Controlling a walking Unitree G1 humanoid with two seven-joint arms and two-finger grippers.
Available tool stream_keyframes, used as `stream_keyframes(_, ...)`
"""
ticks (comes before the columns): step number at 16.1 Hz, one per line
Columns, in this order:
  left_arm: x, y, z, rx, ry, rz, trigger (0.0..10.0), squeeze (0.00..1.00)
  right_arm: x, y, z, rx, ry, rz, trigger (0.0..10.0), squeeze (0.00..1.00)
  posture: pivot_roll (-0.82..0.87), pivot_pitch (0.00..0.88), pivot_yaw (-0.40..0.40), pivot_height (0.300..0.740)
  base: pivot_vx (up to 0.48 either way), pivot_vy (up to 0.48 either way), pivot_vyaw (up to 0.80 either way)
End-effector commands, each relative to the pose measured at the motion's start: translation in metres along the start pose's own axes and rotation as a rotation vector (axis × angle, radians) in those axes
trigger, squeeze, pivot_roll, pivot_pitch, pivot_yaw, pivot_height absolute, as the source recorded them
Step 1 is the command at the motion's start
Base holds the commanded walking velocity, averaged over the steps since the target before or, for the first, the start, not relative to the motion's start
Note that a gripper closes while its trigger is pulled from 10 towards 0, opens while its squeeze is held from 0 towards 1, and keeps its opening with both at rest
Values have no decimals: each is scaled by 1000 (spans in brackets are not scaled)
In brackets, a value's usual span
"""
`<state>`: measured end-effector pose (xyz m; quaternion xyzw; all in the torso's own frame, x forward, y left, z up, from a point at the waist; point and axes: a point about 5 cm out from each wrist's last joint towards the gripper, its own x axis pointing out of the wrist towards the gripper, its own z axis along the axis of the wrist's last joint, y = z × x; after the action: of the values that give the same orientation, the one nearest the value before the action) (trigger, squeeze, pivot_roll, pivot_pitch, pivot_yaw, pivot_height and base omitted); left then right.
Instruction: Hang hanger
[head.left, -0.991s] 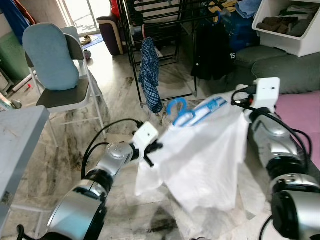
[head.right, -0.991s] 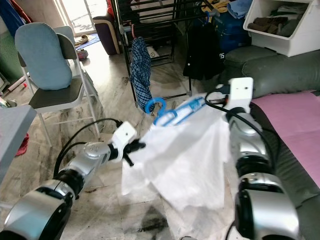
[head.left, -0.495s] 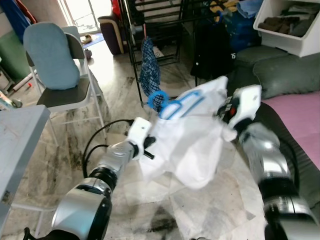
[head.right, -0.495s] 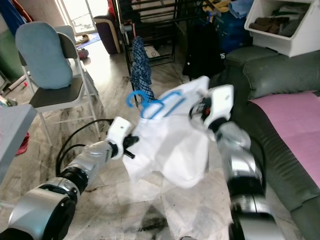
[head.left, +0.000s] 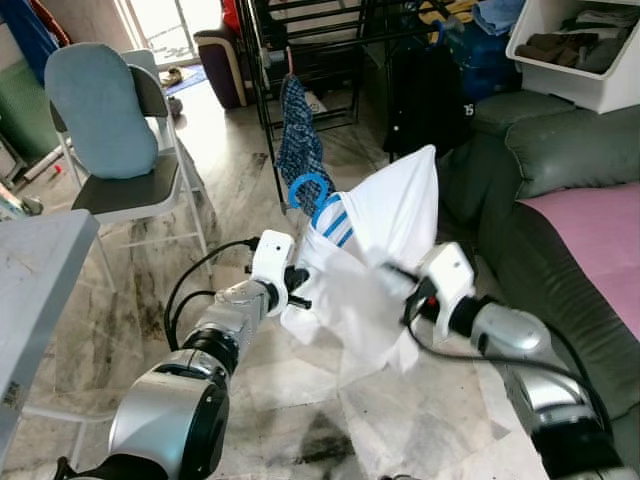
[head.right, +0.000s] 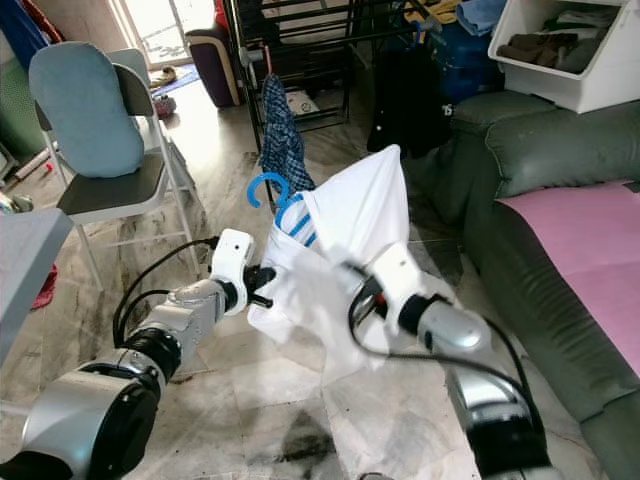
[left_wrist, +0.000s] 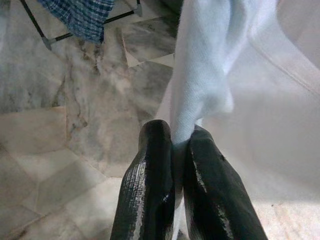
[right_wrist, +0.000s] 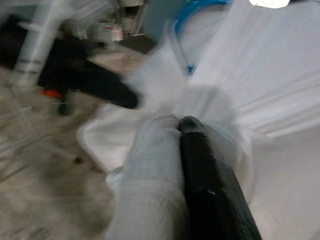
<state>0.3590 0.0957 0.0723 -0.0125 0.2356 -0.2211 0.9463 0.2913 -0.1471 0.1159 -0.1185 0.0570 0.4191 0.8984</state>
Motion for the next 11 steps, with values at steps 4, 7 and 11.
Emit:
stream_keyframes(4,-3,13,46,-46,-161,71,0,0,-5,28,-19,16,128,194,745,0,-235,0,73,740,0,0,0)
stream_keyframes(7,-7,20,51,48,-169,69,0,0,-8,10,-21,-33,178,48,10000,0,-236,0,71,740,0,0,0)
stream_keyframes(11,-12,27,61,145,-201,35,0,0,-24,-4,-51,-305,415,27,10000,1000,-233,0,61,740,0,0,0)
